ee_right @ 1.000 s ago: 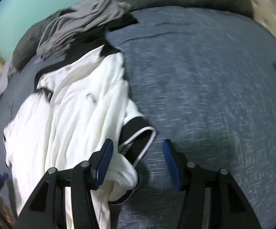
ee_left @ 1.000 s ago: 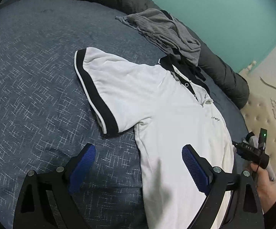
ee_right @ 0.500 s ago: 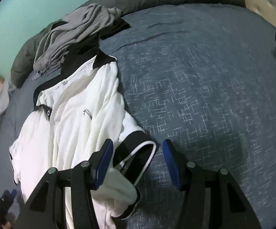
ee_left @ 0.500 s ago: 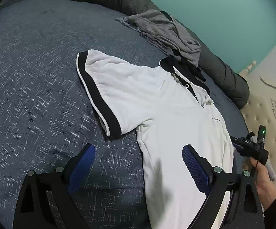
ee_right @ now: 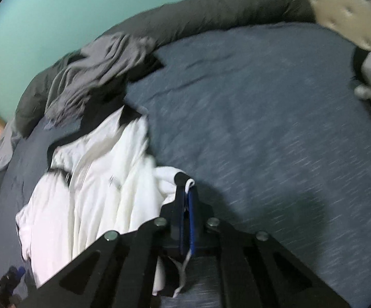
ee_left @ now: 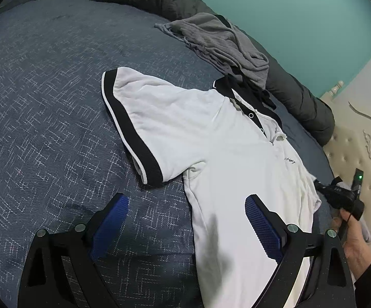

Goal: Fold clothes

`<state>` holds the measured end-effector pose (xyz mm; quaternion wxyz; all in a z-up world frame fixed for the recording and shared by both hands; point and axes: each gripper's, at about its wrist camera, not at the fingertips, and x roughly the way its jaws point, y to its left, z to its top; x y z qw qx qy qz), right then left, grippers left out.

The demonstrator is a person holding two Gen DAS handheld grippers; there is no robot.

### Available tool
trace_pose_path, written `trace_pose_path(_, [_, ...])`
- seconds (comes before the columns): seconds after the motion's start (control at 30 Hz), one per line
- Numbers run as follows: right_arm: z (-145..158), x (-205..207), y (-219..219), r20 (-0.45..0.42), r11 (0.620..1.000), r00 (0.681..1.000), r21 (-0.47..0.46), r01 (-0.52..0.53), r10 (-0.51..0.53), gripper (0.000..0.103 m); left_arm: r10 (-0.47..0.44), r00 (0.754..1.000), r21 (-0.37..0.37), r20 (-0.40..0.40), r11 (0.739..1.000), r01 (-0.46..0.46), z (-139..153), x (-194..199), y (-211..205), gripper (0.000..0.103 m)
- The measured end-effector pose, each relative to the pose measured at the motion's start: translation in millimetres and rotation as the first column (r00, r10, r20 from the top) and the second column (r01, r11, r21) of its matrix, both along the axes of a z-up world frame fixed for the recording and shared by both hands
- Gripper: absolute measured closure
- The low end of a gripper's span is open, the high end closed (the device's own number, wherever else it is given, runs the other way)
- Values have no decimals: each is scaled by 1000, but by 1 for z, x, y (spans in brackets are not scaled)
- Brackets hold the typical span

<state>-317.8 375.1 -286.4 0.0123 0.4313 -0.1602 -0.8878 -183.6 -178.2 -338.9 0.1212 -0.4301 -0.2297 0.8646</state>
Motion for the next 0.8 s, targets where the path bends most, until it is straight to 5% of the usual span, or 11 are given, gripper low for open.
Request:
trace_pose_path(0.2, [28, -16, 34, 18, 993, 997, 94, 75, -77, 101, -4, 1000, -3, 1, 1000, 4, -1, 0, 1, 8])
trace_pose_path(0.43, [19, -34, 55, 61, 974, 983, 162, 161, -173, 100, -10, 1000, -17, 3, 1000, 10, -2, -1, 4, 8])
trace_pose_path(0.53, [-1, -40, 51, 113, 986, 985, 116, 120, -134, 92, -10, 1000, -22, 3, 1000, 10, -2, -2, 3, 8])
trace_pose_path(0.67, [-8, -20, 58, 63, 984, 986, 97, 149, -156, 62, -11, 1000, -21, 4, 1000, 11, -2, -2, 3, 8])
trace_pose_path(0.8, [-9, 2, 61, 28, 993, 993, 5, 119, -119, 59, -11, 1000, -19, 4, 1000, 11, -2, -1, 4, 8])
